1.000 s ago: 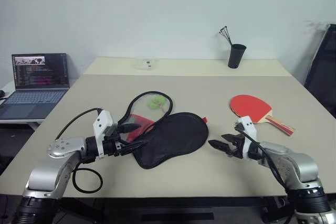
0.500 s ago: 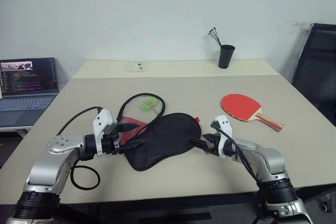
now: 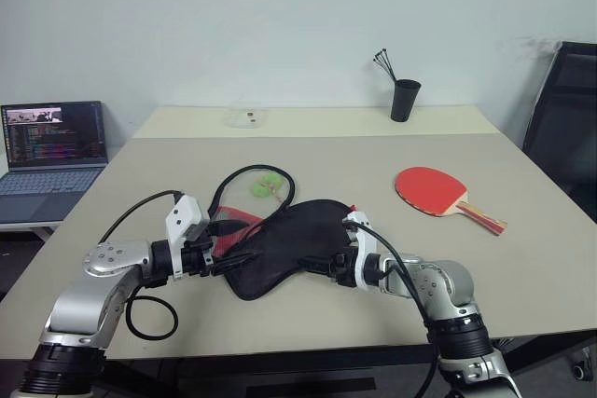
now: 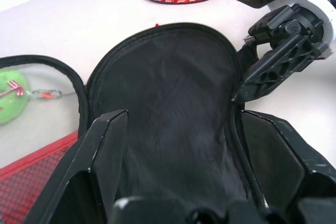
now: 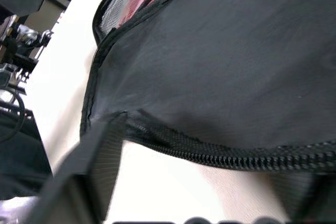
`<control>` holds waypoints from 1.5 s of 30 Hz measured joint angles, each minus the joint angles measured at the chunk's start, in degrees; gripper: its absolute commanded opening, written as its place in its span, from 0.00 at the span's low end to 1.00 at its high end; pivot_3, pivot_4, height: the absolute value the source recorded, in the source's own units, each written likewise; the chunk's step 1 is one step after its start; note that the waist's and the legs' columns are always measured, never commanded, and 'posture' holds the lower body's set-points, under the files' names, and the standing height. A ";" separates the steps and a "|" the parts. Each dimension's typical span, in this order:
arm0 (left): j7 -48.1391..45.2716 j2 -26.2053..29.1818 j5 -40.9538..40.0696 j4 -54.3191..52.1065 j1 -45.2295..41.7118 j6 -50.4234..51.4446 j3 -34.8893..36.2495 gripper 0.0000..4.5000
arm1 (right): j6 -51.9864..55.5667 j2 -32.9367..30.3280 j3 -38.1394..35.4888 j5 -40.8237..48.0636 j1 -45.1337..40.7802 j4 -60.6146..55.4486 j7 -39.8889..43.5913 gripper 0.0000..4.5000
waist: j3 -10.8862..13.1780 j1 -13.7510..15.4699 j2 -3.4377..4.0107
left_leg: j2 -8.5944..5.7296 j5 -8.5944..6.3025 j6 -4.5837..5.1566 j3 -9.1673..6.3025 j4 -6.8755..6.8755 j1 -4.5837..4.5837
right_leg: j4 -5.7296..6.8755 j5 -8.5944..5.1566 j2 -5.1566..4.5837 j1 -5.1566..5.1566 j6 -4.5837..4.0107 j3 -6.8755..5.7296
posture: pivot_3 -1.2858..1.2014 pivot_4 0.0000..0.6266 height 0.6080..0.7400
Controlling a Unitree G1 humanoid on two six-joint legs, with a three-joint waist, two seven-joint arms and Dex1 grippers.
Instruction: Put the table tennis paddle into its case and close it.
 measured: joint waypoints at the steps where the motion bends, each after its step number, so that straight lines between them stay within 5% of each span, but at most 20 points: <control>1: 0.06 -0.01 0.00 -0.01 0.01 -0.02 0.00 0.83 | 0.01 0.72 -0.48 -0.11 0.00 0.27 -0.85 0.56 | 0.00 0.00 0.00 | 0.00 0.00 0.00 0.00 0.00 0.00 | 0.00 0.00 0.00 0.00 0.00 0.00 | 0.52 0.24 1.00; 8: 0.61 -0.51 0.00 -0.50 1.21 -0.07 -0.02 0.83 | 0.34 3.17 -2.92 -0.25 0.00 1.61 -4.64 0.02 | 0.01 -0.01 0.01 | 0.01 0.00 0.00 -0.01 -0.01 -0.01 | 0.00 0.00 -0.01 -0.01 0.00 -0.01 | 0.52 0.24 1.00; 9: 0.80 -0.64 0.00 -0.62 1.35 -0.07 -0.03 0.83 | 0.65 2.77 -3.27 -0.25 -0.02 1.61 -4.67 0.00 | 0.01 -0.01 0.02 | 0.00 0.00 0.00 -0.01 -0.01 -0.01 | -0.01 0.00 -0.02 -0.01 0.00 -0.02 | 0.52 0.24 1.00; 20: 2.07 -2.25 0.06 -2.45 2.26 -0.23 -0.33 0.83 | 9.68 -11.56 -5.30 3.18 -2.32 1.41 1.37 0.00 | 0.02 0.15 0.03 | -0.08 0.00 0.00 0.03 -0.01 -0.06 | -0.06 -0.01 -0.08 0.00 0.01 -0.04 | 0.52 0.24 1.00; 28: 1.92 -3.29 1.23 -2.25 0.93 -1.72 -2.77 0.83 | 6.26 -26.80 3.84 0.73 -11.73 11.82 15.30 0.00 | 0.06 0.05 0.08 | -0.17 0.00 0.01 0.15 0.00 -0.06 | -0.10 -0.01 0.05 -0.01 0.01 -0.03 | 0.52 0.24 1.00; 41: 2.59 -4.12 2.27 -2.29 2.35 -2.81 -3.57 0.83 | -13.50 -25.33 14.25 -14.04 -30.87 43.40 30.18 0.00 | 0.07 0.02 0.09 | -0.09 0.00 0.01 0.14 -0.01 -0.23 | -0.08 0.00 0.18 -0.19 -0.01 -0.02 | 0.52 0.24 1.00; 45: 2.80 -4.14 2.61 -2.32 2.42 -3.37 -3.58 0.83 | -17.69 -23.34 13.86 -16.72 -33.40 49.11 30.81 0.23 | 0.07 0.07 0.10 | -0.06 0.00 0.01 0.13 -0.01 -0.25 | -0.08 0.00 0.12 -0.19 -0.01 -0.03 | 0.52 0.24 1.00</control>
